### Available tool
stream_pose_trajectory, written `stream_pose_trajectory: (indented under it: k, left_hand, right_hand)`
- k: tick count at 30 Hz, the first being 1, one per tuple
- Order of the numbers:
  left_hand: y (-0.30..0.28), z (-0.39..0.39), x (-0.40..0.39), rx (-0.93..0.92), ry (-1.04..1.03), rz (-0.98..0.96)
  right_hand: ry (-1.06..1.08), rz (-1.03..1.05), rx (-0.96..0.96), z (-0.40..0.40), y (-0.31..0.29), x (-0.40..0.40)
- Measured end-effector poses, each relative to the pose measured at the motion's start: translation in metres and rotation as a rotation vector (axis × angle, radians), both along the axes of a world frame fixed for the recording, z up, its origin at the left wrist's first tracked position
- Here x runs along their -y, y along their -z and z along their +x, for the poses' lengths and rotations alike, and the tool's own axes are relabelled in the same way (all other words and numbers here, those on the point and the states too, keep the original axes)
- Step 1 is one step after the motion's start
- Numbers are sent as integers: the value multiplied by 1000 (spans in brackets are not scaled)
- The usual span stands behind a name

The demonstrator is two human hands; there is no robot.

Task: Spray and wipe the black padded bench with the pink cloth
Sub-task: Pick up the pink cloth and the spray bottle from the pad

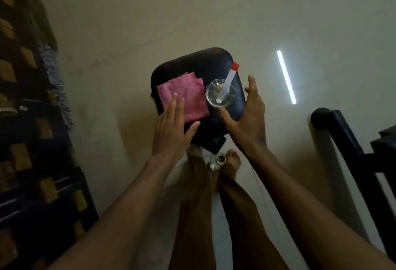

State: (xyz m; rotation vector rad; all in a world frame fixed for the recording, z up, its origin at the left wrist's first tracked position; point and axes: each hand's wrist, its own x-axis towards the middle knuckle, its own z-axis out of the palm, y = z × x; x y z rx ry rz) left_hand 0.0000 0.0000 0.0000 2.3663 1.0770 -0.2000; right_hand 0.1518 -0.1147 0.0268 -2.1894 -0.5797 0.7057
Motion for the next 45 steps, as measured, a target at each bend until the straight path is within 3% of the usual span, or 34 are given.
stream_pose_trajectory:
  k: [7,15,20,26,31,38,45]
  left_hand:
    - [104,7,-45,-89,280,116]
    - [144,-2,-78,-124,478,96]
    - [135,1,-81,-77,463,88]
    - [89,7,-71,140,241,-201]
    - [56,-2,-38,240,393,-247]
    - [39,13,29,264,402,-377]
    - [22,57,137,182,593,-417]
  right_hand:
    - [54,47,-10,7,65,-30]
    - [144,80,49,14,72,-69]
    - [187,77,103,9,67,-65]
    - [189,-43,37,-25,45,-41]
    - [278,-93,-35,-51,25,7]
    - [510,1,-82,-74,12,98]
    - [808,-15,-60,-73,10,231]
